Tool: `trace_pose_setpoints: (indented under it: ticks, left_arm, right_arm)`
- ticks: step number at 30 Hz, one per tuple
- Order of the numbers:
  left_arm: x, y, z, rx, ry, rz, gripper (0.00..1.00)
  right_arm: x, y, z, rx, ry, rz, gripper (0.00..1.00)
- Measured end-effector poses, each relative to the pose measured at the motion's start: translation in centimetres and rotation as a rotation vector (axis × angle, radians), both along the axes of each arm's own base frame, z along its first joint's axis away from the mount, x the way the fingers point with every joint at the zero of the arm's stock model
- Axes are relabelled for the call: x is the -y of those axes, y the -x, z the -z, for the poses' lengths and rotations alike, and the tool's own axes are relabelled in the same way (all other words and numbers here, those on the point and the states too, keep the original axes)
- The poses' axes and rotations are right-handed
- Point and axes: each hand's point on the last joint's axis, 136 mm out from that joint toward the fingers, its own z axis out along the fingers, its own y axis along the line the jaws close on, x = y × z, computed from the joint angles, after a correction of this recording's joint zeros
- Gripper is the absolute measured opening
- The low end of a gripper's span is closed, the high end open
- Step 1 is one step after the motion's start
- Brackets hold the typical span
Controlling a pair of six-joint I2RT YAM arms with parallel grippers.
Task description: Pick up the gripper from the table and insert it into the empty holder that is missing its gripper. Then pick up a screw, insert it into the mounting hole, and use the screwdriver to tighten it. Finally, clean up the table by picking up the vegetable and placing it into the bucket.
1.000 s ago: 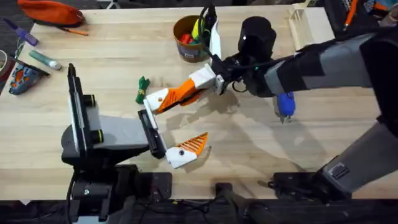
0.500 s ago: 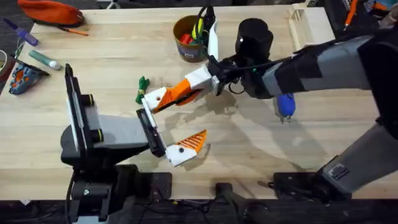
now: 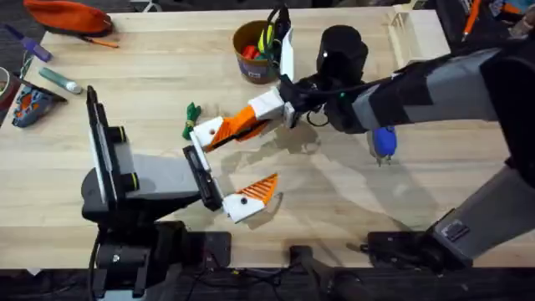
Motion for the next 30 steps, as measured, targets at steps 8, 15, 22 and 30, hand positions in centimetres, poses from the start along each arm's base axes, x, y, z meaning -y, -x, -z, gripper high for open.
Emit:
trace_pose_setpoints:
  ticks: [8, 15, 22, 30]
  left_arm:
    - [0.00, 0.00, 0.00, 0.000, 0.000, 0.000, 0.986]
    - [0.01, 0.02, 0.00, -0.001, 0.001, 0.001, 0.985]
    - [0.04, 0.08, 0.01, -0.011, 0.005, 0.004, 0.986]
    - [0.03, 0.05, 0.01, -0.013, 0.006, 0.002, 0.986]
  right_arm:
    - [0.00, 0.00, 0.00, 0.000, 0.000, 0.000, 0.008]
    - [0.05, 0.04, 0.23, -0.003, 0.003, 0.008, 0.008]
    - [0.12, 0.12, 0.46, -0.007, 0.008, 0.032, 0.008]
    - [0.05, 0.12, 0.50, -0.008, 0.009, 0.037, 0.008]
